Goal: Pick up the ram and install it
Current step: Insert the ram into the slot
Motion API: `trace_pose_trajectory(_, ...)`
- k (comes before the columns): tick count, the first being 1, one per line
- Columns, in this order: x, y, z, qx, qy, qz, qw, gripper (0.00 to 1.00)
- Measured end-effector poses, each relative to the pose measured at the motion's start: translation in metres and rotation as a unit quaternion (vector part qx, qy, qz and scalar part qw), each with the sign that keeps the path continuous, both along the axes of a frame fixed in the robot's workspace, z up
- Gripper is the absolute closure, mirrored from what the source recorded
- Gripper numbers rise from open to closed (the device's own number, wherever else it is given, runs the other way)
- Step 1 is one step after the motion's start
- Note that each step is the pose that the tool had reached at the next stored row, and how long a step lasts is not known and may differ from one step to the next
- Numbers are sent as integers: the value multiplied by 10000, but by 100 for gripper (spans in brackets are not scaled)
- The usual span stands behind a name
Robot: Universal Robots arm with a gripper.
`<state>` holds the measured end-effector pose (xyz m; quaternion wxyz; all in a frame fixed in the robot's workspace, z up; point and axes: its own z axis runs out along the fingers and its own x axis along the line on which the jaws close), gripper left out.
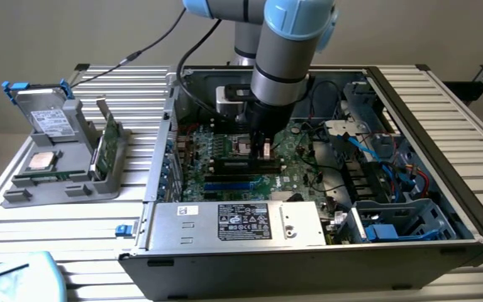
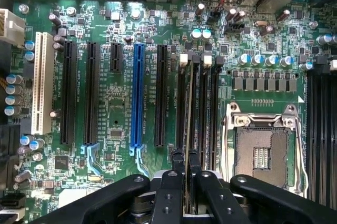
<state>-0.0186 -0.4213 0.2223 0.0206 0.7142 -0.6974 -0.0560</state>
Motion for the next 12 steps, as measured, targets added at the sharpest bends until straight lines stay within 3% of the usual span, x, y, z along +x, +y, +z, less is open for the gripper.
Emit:
trace_pose_trajectory(3,0,1,22,1,20,0,10000,85)
trace_pose_trajectory(8,1,0,19,0,23,0,10000,85)
trace_pose_trajectory(12,26,15,13,-23,23,1,10000,85)
